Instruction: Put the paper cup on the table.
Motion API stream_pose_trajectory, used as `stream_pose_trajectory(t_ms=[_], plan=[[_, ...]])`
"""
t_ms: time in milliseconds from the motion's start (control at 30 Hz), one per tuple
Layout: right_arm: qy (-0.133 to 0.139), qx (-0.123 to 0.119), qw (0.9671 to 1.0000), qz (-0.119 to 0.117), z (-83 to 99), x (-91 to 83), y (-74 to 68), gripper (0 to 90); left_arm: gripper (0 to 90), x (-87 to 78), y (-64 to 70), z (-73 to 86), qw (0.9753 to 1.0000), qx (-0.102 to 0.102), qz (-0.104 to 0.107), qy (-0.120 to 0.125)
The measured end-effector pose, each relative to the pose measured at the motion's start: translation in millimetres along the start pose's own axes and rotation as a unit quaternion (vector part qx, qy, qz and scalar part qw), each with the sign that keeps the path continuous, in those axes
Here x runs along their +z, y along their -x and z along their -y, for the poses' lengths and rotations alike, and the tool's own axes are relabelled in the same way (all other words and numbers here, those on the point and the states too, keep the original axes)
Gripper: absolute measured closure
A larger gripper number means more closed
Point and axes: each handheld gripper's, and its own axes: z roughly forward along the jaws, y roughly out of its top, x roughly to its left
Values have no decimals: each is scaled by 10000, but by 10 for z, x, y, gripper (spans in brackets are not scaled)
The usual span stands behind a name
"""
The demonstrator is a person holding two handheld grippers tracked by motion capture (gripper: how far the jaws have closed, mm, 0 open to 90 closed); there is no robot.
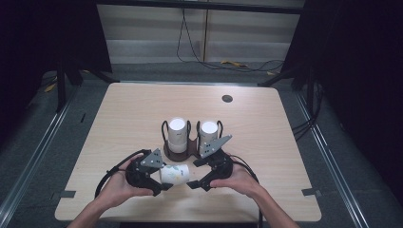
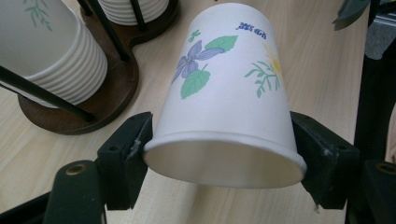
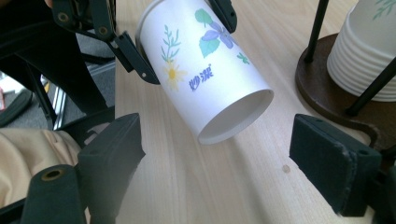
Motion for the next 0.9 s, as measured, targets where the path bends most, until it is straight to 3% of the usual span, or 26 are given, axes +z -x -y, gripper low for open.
stream_pose_trajectory(t_ms=[133, 500, 700, 900], plan=[[-129, -89, 9999, -11, -7, 37, 3, 173, 264, 26, 41, 1, 9999, 113, 66, -96], [-465, -450, 9978, -141, -71, 171, -55, 173, 265, 55, 75, -7, 9998, 114, 117, -112], [-707, -663, 9951, -214, -108, 257, -82, 174, 265, 90, 119, -13, 9993, 216, 208, -202], [-905, -722, 9929, -279, -97, 328, -103, 185, 264, 129, 153, -26, 9988, 294, 317, -241]])
